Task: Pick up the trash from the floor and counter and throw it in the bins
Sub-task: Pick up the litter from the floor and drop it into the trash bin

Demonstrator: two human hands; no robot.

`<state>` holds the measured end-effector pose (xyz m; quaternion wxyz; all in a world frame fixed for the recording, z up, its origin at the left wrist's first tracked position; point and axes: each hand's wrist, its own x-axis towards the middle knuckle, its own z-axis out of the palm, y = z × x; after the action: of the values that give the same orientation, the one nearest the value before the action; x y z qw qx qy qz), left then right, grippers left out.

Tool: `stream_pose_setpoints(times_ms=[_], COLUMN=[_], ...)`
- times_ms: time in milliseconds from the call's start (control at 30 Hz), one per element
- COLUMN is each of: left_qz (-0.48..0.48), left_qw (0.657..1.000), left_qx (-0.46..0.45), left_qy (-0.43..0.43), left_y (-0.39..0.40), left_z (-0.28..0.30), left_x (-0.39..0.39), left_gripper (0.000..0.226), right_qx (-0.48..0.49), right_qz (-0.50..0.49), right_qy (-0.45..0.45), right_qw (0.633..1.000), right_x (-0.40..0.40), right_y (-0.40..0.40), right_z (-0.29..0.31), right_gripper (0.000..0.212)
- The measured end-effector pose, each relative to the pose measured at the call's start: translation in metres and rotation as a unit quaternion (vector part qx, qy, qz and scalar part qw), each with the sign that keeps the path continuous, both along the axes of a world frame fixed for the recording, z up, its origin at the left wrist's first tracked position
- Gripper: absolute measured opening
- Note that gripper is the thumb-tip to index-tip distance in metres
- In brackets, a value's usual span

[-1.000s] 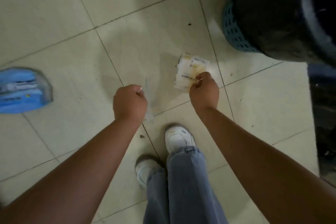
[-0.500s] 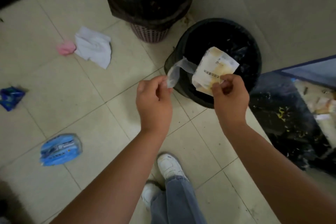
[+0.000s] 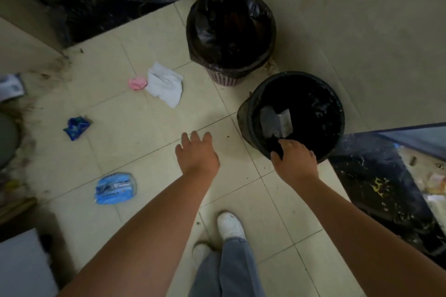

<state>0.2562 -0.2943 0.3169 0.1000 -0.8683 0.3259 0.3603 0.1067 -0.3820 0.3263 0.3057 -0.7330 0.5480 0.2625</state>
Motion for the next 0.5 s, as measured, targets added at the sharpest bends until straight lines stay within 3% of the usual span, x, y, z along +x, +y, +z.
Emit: stream_pose_setpoints(times_ms=[100,233,367,500], left_qz=[0.029,0.080,0.131,0.174], left_qw=[0.998,0.992,0.987,0.981], left_qx=[0.023,0.025,0.042,0.059], left_qy=[-0.059,-0.095,-0.089,-0.057], left_y=[0.049,0.109,0.176,0.242], left_z=[0.013,0.013,-0.009,-0.040], left_x=[0.050,0.107,0.166,0.219], left_gripper=[0.055,0.056,0.057,0.062], right_qx=[-0.035,-0.072,-0.099,-0.087], right_qz=[0.151,0.273,0.385,0.429], right_qy=[0.023,0.006,-0.002,-0.003], right_qw=[0.988,0.959,0.918,0.899], right_x=[0.051,0.132,0.228,0.311], right_y=[0.021,0.051,0.099,0.152], right_z=[0.014,0.019,0.003,-0.029], right_gripper=[0.056,0.061,0.063,0.063])
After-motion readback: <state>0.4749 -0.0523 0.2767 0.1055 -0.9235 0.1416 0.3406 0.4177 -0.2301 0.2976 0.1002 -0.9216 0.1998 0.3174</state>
